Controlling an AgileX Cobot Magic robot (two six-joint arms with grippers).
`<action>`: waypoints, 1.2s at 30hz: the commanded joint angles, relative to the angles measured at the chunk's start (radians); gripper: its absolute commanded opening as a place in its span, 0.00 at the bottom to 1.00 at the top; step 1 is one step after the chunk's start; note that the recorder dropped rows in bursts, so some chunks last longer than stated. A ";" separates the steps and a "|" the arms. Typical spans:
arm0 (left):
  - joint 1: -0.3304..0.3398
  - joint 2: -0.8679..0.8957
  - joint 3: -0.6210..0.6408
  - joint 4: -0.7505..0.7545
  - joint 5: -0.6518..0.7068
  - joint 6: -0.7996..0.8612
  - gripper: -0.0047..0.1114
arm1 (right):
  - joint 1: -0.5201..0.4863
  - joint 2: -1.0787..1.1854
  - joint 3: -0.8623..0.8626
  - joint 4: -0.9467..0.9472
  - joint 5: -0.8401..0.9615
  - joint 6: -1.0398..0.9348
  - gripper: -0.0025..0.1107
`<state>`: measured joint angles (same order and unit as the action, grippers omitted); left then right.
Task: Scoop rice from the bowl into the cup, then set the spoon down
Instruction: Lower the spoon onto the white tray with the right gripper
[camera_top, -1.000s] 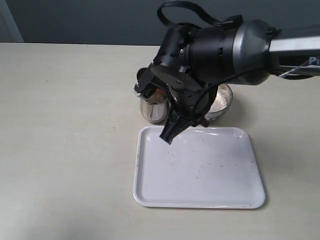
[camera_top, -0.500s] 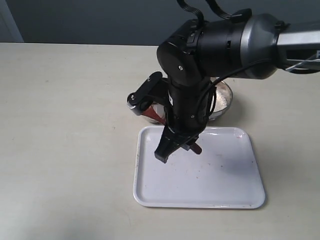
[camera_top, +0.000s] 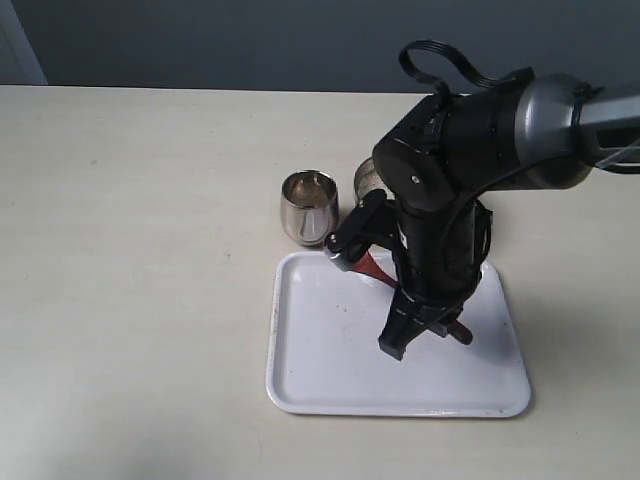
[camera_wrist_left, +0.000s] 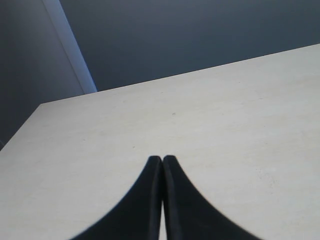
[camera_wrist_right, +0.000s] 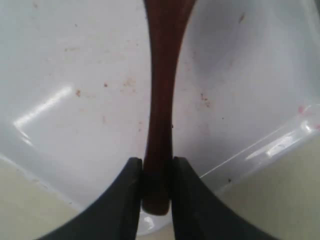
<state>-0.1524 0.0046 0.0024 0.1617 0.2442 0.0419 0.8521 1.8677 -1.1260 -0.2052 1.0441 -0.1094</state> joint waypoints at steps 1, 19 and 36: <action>0.001 -0.005 -0.002 -0.003 -0.005 -0.006 0.04 | -0.006 -0.007 0.004 -0.009 -0.013 -0.010 0.02; 0.001 -0.005 -0.002 -0.003 -0.005 -0.006 0.04 | -0.006 0.114 0.004 0.024 -0.008 -0.021 0.02; 0.001 -0.005 -0.002 -0.003 -0.005 -0.006 0.04 | -0.006 0.113 0.004 -0.022 -0.005 -0.021 0.28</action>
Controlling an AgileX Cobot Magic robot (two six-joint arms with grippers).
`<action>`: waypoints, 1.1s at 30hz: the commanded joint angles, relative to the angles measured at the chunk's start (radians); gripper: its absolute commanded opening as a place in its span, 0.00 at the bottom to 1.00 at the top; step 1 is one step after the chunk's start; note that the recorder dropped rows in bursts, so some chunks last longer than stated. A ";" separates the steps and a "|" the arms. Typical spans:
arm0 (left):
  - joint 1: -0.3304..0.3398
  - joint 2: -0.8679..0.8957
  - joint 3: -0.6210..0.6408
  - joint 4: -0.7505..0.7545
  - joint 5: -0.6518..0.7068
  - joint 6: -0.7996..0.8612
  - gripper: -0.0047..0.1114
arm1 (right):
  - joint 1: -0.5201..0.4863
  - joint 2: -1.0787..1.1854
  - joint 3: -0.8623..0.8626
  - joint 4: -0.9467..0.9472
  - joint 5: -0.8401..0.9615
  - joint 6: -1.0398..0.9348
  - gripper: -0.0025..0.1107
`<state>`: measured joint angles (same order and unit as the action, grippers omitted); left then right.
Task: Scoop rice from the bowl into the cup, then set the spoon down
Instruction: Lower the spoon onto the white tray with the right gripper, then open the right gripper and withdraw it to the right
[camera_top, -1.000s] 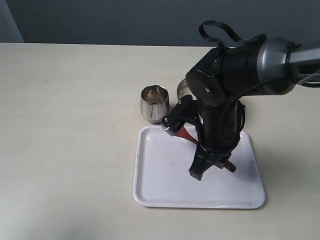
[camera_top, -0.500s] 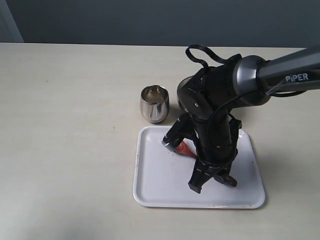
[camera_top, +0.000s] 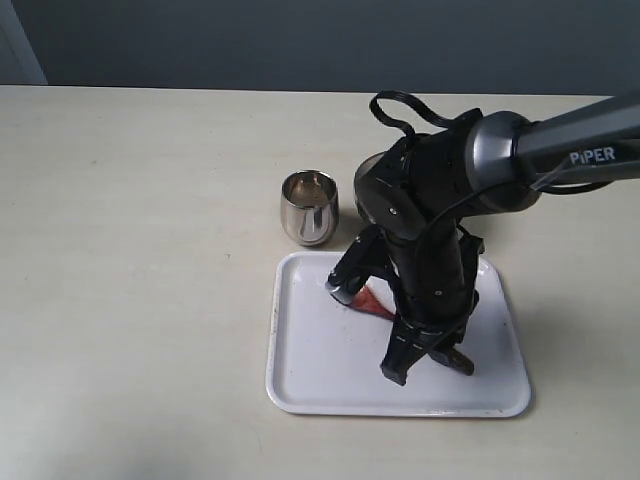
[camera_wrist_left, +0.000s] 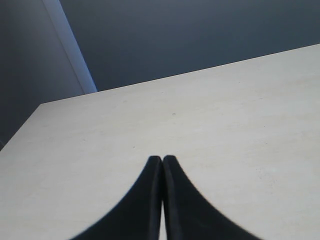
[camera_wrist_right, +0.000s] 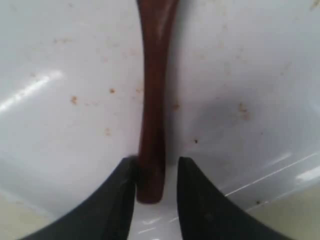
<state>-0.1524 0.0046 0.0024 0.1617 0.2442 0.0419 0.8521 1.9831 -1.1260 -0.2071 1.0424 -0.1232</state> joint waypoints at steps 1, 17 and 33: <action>0.001 -0.005 -0.002 -0.003 -0.005 -0.006 0.04 | -0.006 -0.004 0.004 -0.026 -0.006 -0.007 0.28; 0.001 -0.005 -0.002 -0.003 -0.005 -0.006 0.04 | -0.006 -0.486 0.108 0.159 -0.307 0.027 0.02; 0.001 -0.005 -0.002 -0.003 -0.005 -0.006 0.04 | -0.006 -1.147 0.682 0.158 -0.845 0.217 0.02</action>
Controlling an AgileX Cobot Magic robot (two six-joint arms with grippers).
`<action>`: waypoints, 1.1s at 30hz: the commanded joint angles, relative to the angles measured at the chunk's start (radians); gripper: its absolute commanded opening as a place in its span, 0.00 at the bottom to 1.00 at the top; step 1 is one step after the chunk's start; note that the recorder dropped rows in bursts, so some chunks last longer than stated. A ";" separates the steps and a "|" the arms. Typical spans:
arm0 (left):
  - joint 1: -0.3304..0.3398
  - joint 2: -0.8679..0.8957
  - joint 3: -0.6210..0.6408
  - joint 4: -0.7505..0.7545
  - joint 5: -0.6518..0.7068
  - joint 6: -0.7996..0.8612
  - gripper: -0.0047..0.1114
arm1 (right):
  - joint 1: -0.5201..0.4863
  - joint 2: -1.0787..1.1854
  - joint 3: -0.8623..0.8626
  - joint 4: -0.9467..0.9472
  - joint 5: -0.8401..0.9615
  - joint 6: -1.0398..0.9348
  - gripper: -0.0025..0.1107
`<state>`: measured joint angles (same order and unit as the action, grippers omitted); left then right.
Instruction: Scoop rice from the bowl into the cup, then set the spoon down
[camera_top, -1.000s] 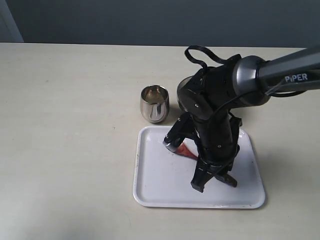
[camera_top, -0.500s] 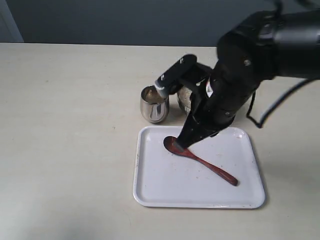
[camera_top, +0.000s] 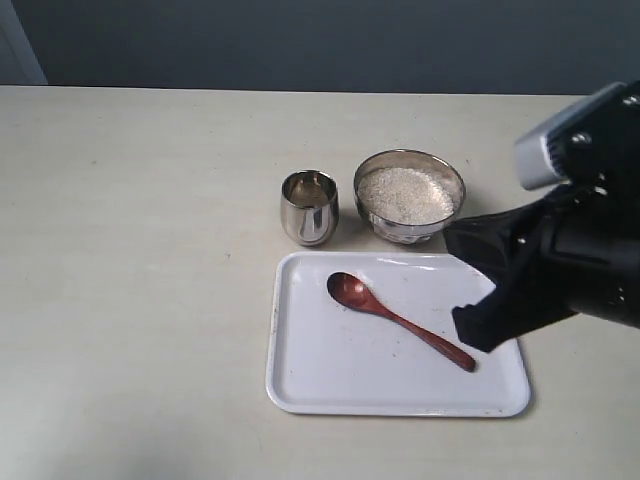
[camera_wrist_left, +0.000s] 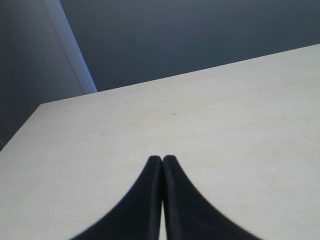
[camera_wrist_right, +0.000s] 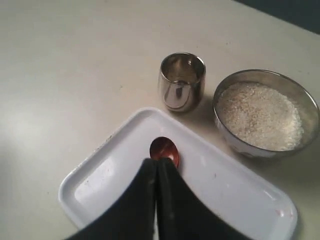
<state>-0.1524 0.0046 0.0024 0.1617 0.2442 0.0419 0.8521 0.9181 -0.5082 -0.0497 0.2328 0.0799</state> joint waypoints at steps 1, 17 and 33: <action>0.001 -0.005 -0.002 -0.003 -0.005 -0.006 0.04 | -0.006 -0.095 0.069 0.001 -0.025 0.013 0.02; 0.001 -0.005 -0.002 -0.003 -0.005 -0.006 0.04 | -0.002 -0.185 0.069 -0.190 -0.035 -0.042 0.02; 0.001 -0.005 -0.002 0.005 -0.005 -0.006 0.04 | -0.633 -0.832 0.339 0.040 0.067 -0.016 0.02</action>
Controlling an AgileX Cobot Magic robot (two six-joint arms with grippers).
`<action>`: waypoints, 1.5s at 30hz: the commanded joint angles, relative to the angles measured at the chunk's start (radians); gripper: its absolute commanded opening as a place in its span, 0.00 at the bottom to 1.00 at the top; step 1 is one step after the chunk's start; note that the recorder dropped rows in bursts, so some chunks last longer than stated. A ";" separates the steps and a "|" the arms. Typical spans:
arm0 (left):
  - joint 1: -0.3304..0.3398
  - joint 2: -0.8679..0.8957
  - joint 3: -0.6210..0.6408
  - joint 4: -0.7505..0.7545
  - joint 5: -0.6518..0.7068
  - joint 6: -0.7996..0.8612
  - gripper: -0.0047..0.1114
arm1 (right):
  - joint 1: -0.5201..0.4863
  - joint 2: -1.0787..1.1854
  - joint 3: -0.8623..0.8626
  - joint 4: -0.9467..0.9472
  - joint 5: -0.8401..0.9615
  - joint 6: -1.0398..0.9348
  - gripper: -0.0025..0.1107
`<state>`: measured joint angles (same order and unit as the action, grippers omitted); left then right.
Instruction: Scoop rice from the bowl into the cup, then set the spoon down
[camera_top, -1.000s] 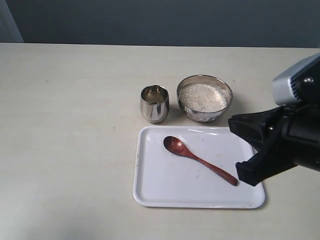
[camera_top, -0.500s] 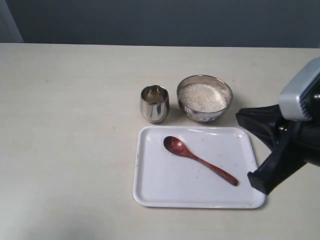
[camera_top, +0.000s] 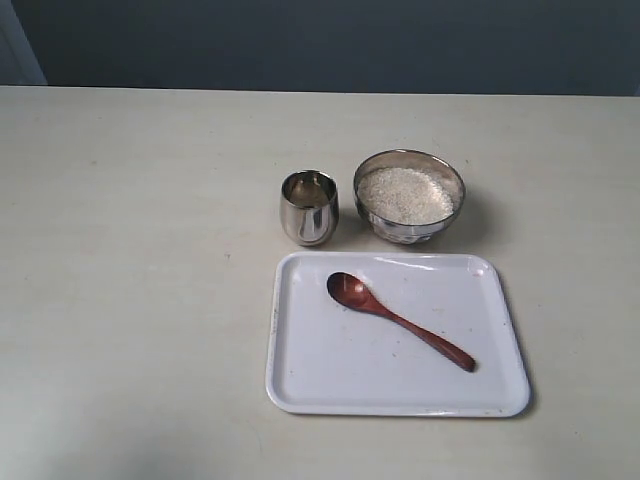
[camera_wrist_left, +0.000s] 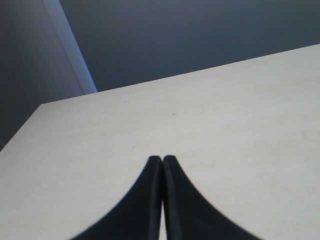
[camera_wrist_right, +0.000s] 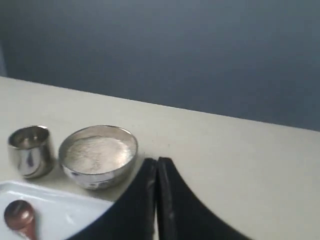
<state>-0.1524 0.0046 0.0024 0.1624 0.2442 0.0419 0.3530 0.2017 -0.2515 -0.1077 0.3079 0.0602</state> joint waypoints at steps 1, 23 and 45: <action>0.001 -0.005 -0.002 0.004 -0.005 -0.006 0.04 | -0.168 -0.146 0.101 0.108 -0.008 0.004 0.02; 0.001 -0.005 -0.002 0.007 -0.005 -0.006 0.04 | -0.387 -0.202 0.195 0.136 0.107 -0.005 0.02; 0.001 -0.005 -0.002 0.015 -0.005 -0.006 0.04 | -0.387 -0.202 0.252 0.214 0.050 0.002 0.02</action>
<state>-0.1524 0.0046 0.0024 0.1791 0.2442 0.0419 -0.0284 0.0042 -0.0046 0.1083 0.3734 0.0614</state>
